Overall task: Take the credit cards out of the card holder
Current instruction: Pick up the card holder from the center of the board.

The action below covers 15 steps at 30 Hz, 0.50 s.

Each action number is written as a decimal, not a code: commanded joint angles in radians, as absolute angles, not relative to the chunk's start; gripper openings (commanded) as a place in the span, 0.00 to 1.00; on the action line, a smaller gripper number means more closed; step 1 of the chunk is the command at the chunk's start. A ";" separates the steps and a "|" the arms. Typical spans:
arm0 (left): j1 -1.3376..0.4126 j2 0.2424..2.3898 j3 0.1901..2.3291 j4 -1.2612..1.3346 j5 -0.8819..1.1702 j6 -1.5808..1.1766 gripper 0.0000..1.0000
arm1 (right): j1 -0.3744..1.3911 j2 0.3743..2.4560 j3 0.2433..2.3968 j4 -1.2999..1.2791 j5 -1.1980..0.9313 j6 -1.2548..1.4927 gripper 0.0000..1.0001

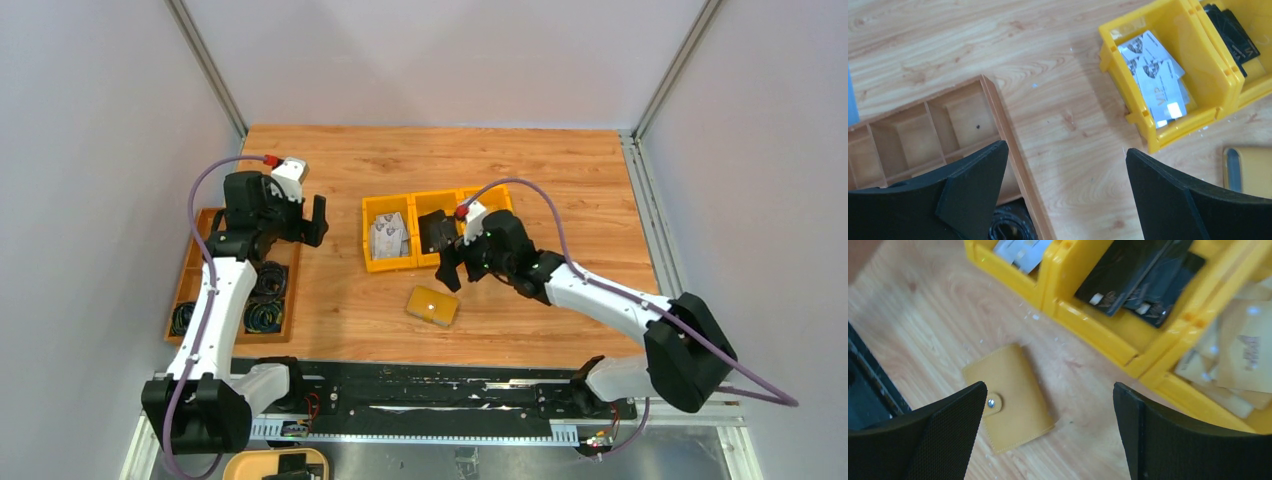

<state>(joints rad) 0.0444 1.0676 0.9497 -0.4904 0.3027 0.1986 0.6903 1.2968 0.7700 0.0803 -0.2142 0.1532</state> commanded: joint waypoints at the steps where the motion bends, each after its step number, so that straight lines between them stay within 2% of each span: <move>1: 0.053 1.041 1.010 -0.637 0.339 0.212 1.00 | 0.785 1.348 0.778 0.008 -0.221 0.073 1.00; 15: 0.053 0.991 1.038 -0.750 0.425 0.233 1.00 | 0.908 1.532 0.772 0.020 -0.187 0.005 1.00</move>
<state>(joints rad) 0.0490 0.9920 0.9989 -0.6937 0.3893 0.2134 0.8642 1.5093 0.7704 0.0322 -0.2058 0.0441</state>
